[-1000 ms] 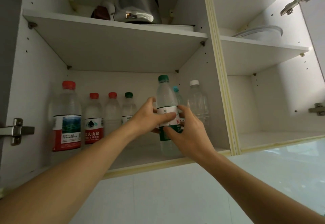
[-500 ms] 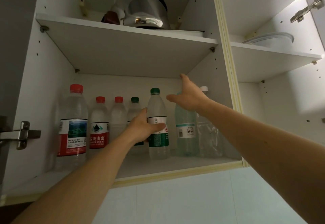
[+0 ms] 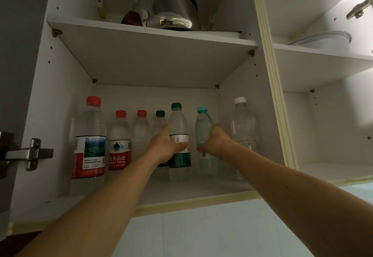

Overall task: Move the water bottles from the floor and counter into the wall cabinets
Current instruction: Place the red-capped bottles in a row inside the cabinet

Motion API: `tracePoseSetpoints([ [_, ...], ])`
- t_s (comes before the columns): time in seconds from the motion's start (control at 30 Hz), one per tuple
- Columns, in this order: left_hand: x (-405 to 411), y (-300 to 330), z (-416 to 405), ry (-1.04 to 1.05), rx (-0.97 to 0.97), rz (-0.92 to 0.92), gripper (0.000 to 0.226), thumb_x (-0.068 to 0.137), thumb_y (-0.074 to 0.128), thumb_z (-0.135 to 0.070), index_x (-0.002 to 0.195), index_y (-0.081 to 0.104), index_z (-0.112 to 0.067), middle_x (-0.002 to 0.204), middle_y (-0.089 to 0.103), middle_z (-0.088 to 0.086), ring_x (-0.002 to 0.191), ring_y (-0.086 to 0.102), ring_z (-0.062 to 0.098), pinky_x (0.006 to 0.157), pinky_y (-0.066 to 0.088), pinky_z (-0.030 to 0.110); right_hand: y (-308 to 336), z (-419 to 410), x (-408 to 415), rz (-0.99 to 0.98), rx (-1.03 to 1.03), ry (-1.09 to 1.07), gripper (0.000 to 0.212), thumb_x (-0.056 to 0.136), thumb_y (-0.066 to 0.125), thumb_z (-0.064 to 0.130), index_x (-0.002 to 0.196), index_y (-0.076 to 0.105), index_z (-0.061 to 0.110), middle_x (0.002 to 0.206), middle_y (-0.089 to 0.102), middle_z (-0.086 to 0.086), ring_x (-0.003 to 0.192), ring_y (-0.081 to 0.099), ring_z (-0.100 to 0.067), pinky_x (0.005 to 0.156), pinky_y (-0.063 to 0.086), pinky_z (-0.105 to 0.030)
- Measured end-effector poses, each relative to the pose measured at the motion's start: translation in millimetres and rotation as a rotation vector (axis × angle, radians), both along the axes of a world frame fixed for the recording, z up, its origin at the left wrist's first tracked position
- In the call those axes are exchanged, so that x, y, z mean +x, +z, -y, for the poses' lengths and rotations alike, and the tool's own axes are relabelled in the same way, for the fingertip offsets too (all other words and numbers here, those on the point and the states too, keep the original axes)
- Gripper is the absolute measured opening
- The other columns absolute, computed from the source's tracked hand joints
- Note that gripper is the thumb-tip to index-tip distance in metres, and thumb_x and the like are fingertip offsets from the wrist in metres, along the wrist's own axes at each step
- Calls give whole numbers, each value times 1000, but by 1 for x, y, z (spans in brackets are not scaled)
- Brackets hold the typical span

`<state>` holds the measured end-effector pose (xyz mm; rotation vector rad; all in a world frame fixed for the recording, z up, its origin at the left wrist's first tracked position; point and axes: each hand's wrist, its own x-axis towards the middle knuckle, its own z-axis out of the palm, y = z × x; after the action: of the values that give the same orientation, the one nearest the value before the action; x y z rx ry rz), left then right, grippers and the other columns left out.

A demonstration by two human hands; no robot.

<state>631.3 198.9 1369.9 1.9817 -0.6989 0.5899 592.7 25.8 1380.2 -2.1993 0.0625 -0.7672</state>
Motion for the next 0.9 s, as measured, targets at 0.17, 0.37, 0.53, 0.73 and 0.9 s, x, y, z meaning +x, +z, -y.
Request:
tracePoseSetpoints([
  [0.17,3,7,2,114,134,31,53,90,74,-30,134,47,-18,116,60,1,97,58,18,75,52,32,-4,-6,13,-4,66,90,86,82,81,13,147,25,13,137,44,-16,125,51,-35,103,50,-51],
  [0.37,14,11,-3,309,373,85,54,90,74,-30,136,51,-13,120,66,9,101,65,20,89,58,41,-13,-6,28,42,50,108,92,79,85,16,148,24,15,140,35,-14,124,48,-32,99,53,-42],
  [0.53,28,13,-7,404,585,356,119,76,84,-44,153,-7,-40,143,47,13,121,53,29,85,51,40,-15,5,28,20,-64,235,93,72,86,3,145,29,10,130,49,-9,122,54,-27,103,51,-44],
  [0.73,47,25,-14,587,933,552,137,61,78,-74,153,-16,-37,145,33,13,134,28,32,106,37,49,-18,8,30,4,-143,194,96,75,85,6,149,24,12,133,52,-13,122,56,-29,103,51,-46],
  [0.9,63,23,-16,611,950,636,137,60,71,-82,149,-24,-39,157,19,12,143,15,34,114,21,53,-20,7,35,-10,-255,41,91,77,86,15,147,28,12,136,49,-15,124,55,-31,105,49,-44],
])
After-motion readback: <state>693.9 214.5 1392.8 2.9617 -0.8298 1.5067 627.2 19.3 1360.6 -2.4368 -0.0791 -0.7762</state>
